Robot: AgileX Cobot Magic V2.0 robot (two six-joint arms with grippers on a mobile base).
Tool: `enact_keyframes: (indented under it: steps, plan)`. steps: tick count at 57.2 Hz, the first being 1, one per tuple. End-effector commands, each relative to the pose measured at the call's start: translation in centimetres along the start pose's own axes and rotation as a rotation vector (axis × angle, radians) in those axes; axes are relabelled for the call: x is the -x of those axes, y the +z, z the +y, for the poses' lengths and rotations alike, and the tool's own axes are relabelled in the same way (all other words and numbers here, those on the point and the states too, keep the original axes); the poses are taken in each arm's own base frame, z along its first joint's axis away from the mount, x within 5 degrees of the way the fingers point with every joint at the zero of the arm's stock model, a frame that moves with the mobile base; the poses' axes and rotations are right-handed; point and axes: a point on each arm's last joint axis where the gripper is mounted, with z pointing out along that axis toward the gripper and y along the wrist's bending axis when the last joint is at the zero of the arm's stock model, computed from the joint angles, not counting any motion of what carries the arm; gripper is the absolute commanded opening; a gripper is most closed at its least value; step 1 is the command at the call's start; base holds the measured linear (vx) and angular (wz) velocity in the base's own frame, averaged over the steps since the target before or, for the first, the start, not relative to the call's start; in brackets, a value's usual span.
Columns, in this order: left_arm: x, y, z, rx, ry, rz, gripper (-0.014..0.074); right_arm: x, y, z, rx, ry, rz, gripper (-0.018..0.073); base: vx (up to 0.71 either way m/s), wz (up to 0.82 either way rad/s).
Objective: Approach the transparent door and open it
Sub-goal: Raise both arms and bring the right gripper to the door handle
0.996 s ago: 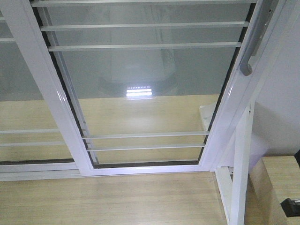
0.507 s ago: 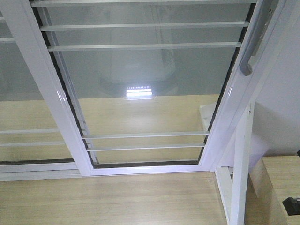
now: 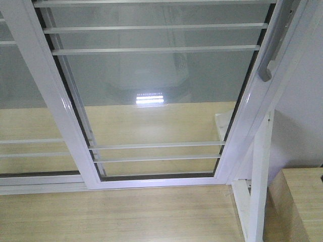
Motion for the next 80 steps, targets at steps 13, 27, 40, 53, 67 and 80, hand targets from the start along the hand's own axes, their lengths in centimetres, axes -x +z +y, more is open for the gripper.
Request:
enact_keyframes:
  steps: [13,27,40,53,67,80]
  plan:
    - [5.3,9.6,0.4,-0.017,-0.005,-0.058,-0.0003,6.1,9.7,-0.9,-0.015,-0.043,-0.023,0.0116,0.0,0.0]
    - [4.5,11.8,0.2,-0.026,-0.016,-0.089,-0.0003,5.3,13.7,-0.8,-0.02,-0.024,-0.024,0.0116,0.0,0.0]
    - [4.4,11.9,0.2,-0.026,-0.017,-0.083,0.0011,4.9,14.0,-0.8,-0.018,-0.026,-0.007,0.0138,0.0,0.0]
    - [4.3,11.9,0.2,-0.026,-0.016,-0.065,0.0096,4.9,14.0,-0.8,-0.018,-0.037,-0.007,0.0288,0.0,0.0]
    - [4.1,12.0,0.2,-0.026,-0.013,-0.057,0.0316,4.7,14.3,-0.8,-0.018,-0.037,0.001,0.0442,0.0,0.0]
    - [3.4,12.7,0.1,-0.029,-0.014,-0.029,0.0495,4.0,15.6,-1.1,-0.047,-0.002,-0.031,0.0444,0.0,0.0]
